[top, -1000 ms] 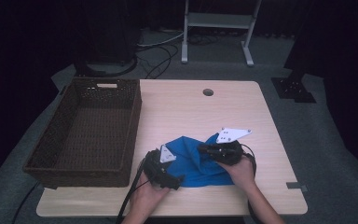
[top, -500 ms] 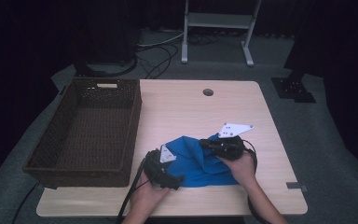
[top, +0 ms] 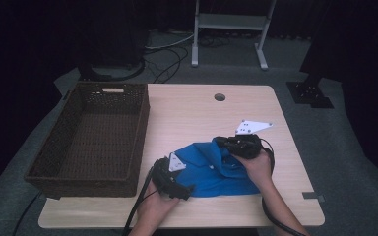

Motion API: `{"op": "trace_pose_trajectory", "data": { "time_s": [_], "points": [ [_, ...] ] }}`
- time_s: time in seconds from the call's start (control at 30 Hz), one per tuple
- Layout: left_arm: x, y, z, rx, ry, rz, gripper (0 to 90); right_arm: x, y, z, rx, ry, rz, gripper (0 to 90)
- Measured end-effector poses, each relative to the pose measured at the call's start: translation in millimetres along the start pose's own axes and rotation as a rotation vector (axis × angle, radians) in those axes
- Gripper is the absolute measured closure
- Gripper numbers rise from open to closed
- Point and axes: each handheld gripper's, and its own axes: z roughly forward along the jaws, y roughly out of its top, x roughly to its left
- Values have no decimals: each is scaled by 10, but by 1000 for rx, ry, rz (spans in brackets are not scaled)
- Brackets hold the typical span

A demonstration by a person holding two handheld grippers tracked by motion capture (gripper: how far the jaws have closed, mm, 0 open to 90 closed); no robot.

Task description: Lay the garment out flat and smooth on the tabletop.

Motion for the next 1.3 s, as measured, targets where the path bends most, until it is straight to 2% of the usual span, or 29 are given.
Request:
{"op": "trace_pose_trajectory", "data": {
  "time_s": [0.6, 1.3],
  "points": [
    [-1, 0, 0, -1, 0, -1, 0, -286, 105, 51, 5, -82, 23, 860],
    [-1, 0, 0, -1, 0, -1, 0, -694, 67, 135, 41, -177, 88, 861]
  ]
}}
